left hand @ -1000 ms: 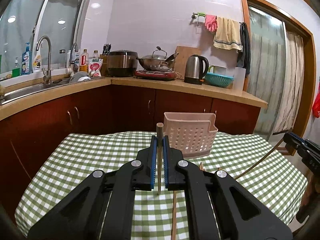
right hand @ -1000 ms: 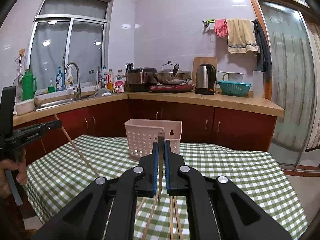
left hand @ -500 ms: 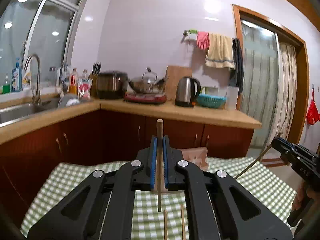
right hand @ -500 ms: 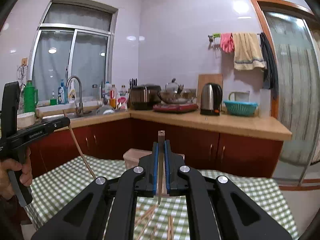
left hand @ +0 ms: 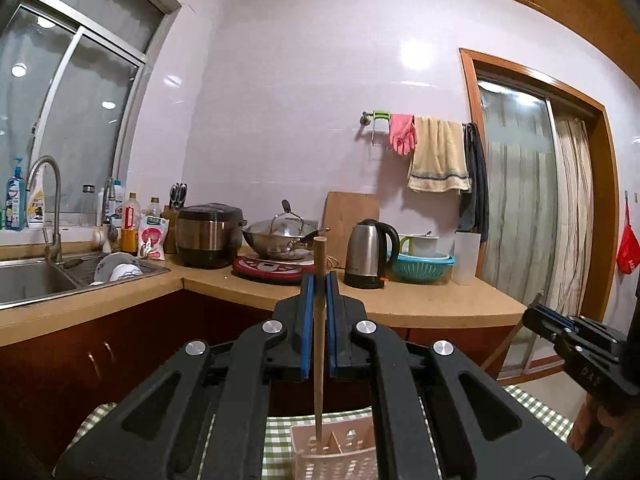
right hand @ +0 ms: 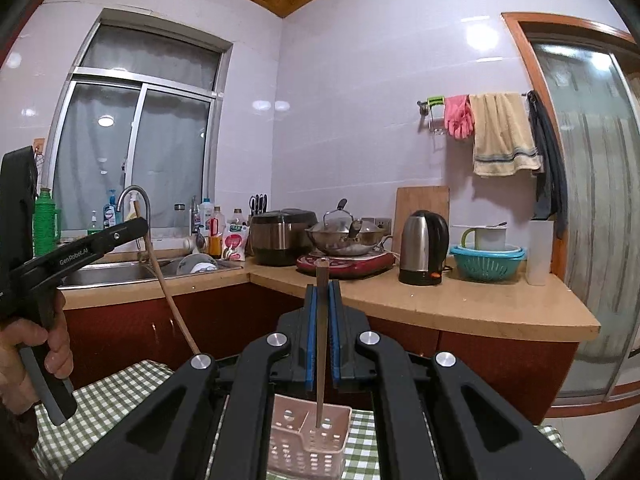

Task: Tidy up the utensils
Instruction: 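Open the right tool over the caddy while the left tool opens too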

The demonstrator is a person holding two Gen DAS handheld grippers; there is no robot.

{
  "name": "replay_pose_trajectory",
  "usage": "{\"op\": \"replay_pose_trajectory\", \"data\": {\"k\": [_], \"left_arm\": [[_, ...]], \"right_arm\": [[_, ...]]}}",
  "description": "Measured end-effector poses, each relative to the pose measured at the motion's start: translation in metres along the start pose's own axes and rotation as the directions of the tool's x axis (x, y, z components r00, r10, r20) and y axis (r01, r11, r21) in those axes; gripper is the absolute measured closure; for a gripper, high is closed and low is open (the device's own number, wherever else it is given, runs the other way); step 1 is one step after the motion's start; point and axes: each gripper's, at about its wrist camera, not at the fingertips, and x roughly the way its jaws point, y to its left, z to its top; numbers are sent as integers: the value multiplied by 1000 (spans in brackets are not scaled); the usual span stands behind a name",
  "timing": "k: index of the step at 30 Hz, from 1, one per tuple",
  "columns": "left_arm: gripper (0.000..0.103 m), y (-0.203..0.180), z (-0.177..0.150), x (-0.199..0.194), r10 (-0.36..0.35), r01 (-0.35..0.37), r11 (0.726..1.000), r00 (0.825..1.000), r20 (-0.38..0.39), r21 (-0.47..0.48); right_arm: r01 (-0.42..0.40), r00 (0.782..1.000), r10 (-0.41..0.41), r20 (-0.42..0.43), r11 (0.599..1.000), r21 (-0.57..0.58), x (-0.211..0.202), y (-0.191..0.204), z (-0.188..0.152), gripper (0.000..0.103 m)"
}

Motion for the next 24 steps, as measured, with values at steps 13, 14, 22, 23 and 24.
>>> {"op": "replay_pose_trajectory", "data": {"k": [13, 14, 22, 23, 24], "left_arm": [[96, 7, -90, 73, 9, -11, 1000, 976, -217, -8], [96, 8, -96, 75, 6, -9, 1000, 973, -232, -10], [49, 9, -109, 76, 17, -21, 1000, 970, -242, -11], [46, 9, -108, 74, 16, -20, 1000, 971, -238, -16], [43, 10, -108, 73, 18, -23, 1000, 972, -235, -16]], "right_arm": [[-11, 977, 28, -212, 996, 83, 69, -14, -77, 97], [-12, 974, 32, -223, 996, 91, 72, -15, -80, 97], [20, 973, 5, -232, 994, 105, 77, -23, -84, 68], [27, 974, -3, -225, 994, 103, 75, -24, -83, 62], [36, 976, -14, -218, 994, 99, 71, -25, -82, 60]]}}
